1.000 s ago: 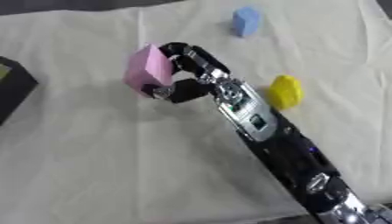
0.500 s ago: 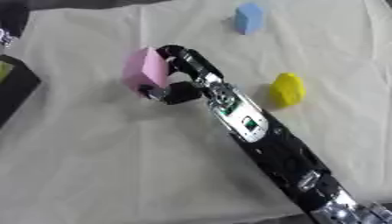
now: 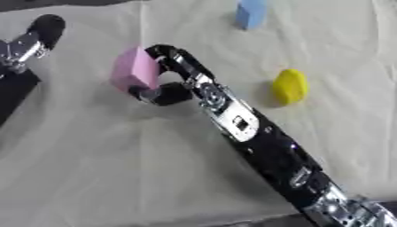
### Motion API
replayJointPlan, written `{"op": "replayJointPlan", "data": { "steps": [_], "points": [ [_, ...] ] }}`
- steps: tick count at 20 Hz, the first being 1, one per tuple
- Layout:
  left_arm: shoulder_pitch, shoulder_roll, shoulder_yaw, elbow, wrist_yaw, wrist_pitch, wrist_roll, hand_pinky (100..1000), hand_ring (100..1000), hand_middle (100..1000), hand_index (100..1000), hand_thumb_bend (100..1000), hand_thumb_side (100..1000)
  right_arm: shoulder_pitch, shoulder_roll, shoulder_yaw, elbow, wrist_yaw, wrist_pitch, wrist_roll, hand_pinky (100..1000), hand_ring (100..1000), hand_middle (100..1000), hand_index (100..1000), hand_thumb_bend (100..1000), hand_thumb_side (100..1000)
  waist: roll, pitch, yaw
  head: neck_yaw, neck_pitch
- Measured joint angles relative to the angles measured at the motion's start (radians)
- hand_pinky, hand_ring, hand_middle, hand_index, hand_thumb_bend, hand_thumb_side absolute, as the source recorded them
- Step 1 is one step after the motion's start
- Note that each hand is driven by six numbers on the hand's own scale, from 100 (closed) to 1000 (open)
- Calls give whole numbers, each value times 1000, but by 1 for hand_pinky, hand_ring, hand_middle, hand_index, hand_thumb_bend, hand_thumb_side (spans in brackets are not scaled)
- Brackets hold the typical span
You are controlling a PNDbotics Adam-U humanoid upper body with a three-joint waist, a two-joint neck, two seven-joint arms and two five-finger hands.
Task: Pick up the objects with one hand, pass them to the other hand, and then place them into the box on the other side of the table.
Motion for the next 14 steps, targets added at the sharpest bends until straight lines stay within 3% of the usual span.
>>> {"op": "replayJointPlan", "data": {
  "steps": [6, 14],
  "points": [
    [-29, -27, -32, 26, -63, 0, -63, 814, 818, 765, 822, 305, 501, -9, 15, 9, 4, 4, -11, 0, 700, 504, 493, 571, 330, 100, 6, 0, 6, -5, 0],
    [-53, -63, -61, 119, -177, -42, -171, 825, 823, 783, 838, 343, 492, -18, 27, 15, 4, 11, -27, 1, 696, 500, 490, 567, 335, 100, 11, 0, 8, -10, 0]
  ]
}}
